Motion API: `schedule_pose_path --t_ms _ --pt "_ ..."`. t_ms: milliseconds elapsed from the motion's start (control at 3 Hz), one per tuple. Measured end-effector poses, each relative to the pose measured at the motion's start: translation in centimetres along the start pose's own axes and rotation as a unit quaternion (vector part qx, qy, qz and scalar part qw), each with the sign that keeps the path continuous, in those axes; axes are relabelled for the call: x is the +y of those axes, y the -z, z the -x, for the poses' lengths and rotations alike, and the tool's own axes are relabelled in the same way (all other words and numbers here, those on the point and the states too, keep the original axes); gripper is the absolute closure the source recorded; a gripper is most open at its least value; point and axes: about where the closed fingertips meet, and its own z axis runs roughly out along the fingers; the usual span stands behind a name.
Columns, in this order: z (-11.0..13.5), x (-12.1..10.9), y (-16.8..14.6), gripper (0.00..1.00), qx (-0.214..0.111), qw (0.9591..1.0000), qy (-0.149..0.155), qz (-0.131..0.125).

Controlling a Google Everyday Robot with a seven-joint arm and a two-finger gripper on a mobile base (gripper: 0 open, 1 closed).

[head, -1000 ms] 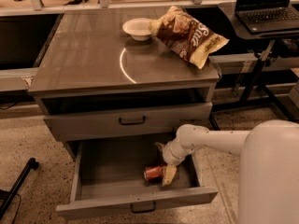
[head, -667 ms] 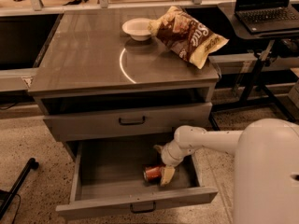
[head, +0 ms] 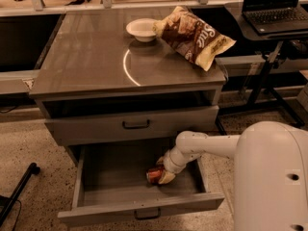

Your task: Pick coke can from middle drawer and place on counter

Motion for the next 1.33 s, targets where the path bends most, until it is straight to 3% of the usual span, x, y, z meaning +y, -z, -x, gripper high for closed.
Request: schedule_pose_path --t_ms 333,667,1000,1333 --pt "0.0 0.0 -0.1 0.78 0.0 1.0 0.0 0.001" --pt "1.0 0.9 3.2 0.99 -0.019 0.9992 0.019 -0.028" --pt "2.8 2.7 9.9 1.0 -0.068 0.993 0.065 -0.072" --pt "3.6 3.7 13.9 1.0 -0.094 0.9872 0.098 -0.084"
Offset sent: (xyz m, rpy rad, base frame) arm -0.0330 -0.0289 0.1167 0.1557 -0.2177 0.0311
